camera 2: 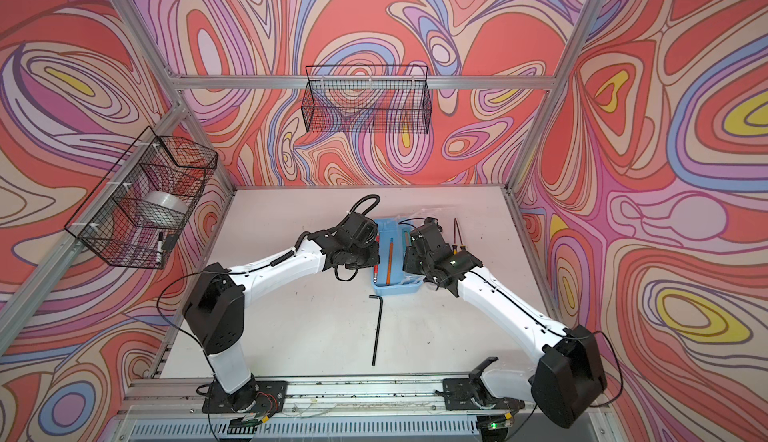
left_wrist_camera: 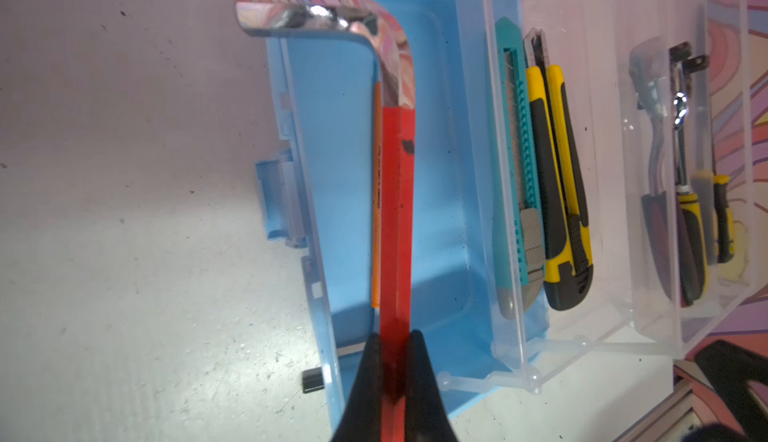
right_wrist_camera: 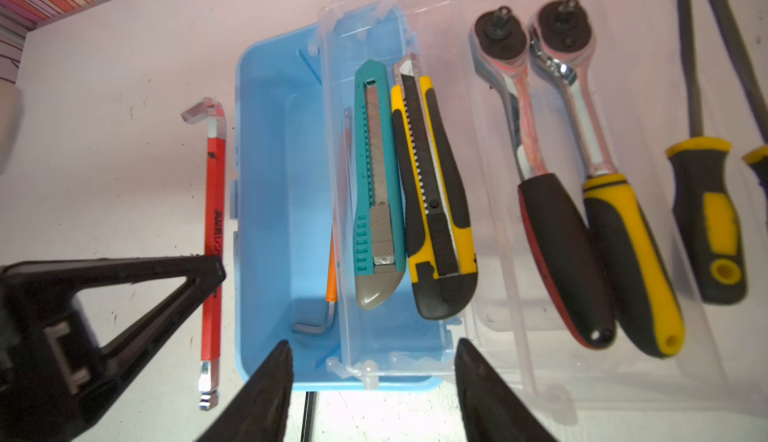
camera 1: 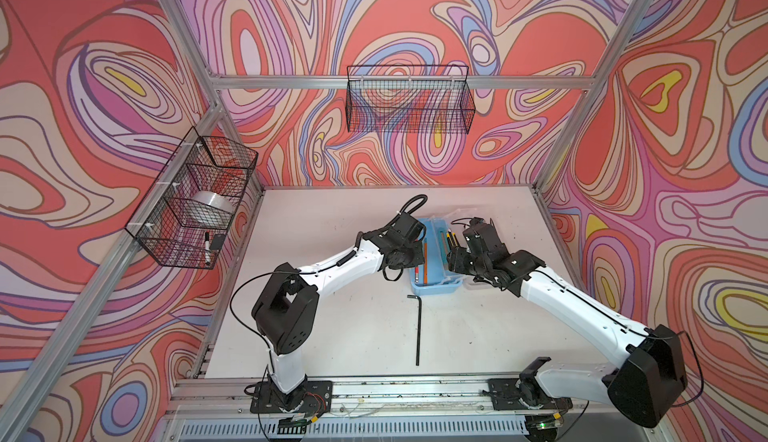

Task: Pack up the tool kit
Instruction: 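Open and withdraw the right gripper while the left carries the red hex key, then lower the red-handled hex key into the box and open the left gripper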

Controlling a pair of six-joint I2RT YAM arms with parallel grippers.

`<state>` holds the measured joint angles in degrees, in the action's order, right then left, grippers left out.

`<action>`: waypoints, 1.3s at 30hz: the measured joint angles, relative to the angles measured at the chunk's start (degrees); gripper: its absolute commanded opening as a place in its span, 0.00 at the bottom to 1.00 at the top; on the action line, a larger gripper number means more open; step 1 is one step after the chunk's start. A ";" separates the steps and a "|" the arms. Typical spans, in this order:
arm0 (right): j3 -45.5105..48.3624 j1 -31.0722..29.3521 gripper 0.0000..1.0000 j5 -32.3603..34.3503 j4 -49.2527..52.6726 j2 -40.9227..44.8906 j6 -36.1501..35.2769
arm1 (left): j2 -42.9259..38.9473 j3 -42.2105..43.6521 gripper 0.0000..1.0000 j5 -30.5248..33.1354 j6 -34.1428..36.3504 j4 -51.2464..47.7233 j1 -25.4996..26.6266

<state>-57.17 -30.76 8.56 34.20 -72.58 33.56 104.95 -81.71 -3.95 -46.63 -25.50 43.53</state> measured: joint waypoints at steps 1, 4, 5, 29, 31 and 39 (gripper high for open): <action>0.22 0.07 0.64 0.00 0.00 0.26 0.11 | 0.70 -0.31 0.00 -0.35 -0.26 0.33 0.00; 0.96 0.33 0.64 -0.07 -0.11 0.92 0.44 | 3.08 -1.55 0.00 -1.25 -1.05 0.94 0.00; 1.31 0.33 0.64 -0.13 -0.13 1.16 0.57 | 4.02 -2.25 0.00 -1.44 -1.25 0.96 0.00; 3.96 0.81 0.64 -0.44 0.15 4.13 2.16 | 9.75 -8.57 0.60 -2.78 -1.33 0.02 0.04; 4.11 0.81 0.64 -0.46 0.07 4.13 2.16 | 7.91 -8.37 0.60 -1.92 -0.83 -0.63 0.13; 5.07 0.85 0.64 -0.70 -0.31 4.13 2.08 | -4.92 2.47 0.69 3.17 -1.01 -2.23 2.60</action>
<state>-52.10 -29.91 7.86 33.89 -68.45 35.64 100.03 -79.24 -0.78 -47.64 -27.73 46.13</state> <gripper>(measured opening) 0.643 0.649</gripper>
